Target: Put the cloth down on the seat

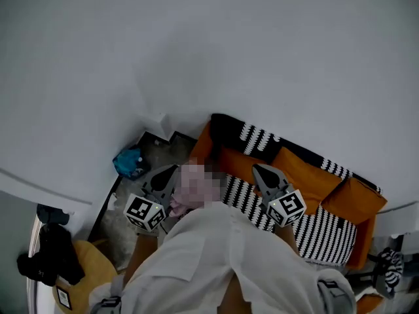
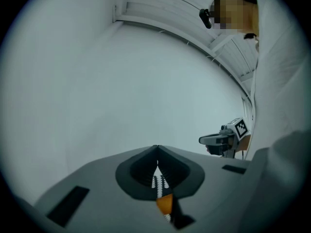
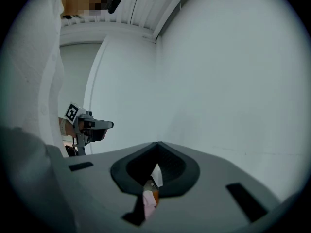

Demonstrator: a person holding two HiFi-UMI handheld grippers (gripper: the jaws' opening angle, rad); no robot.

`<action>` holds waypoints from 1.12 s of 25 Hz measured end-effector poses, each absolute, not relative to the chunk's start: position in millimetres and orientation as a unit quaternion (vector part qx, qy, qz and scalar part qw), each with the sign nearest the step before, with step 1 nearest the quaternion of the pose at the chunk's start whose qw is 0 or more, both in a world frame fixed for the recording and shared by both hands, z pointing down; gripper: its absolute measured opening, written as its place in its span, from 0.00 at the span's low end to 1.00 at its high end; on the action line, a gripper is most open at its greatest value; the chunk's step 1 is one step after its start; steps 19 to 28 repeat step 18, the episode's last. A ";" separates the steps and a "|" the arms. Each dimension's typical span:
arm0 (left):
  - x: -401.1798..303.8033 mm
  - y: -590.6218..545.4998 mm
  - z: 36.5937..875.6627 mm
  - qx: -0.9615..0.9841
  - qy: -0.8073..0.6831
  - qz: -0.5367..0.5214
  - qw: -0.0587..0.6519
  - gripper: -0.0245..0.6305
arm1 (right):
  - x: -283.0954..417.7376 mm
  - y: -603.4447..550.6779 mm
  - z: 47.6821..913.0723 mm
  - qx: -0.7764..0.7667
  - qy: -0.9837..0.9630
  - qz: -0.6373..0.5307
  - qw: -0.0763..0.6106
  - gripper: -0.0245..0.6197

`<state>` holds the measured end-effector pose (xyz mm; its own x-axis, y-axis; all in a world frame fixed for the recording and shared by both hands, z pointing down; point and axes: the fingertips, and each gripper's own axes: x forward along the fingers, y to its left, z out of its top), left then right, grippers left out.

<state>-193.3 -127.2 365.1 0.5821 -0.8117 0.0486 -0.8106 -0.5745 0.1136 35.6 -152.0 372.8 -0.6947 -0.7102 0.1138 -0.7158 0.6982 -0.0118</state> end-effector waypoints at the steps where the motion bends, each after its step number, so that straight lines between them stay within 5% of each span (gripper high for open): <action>1: -191.8 -127.1 364.1 0.887 -0.457 -0.005 0.062 0.06 | 36.2 -152.2 371.4 0.386 -0.921 0.028 0.049 0.05; 28: -200.6 -129.4 353.1 0.879 -0.471 -0.014 0.074 0.06 | 27.0 -164.9 378.3 0.355 -0.933 0.037 0.047 0.05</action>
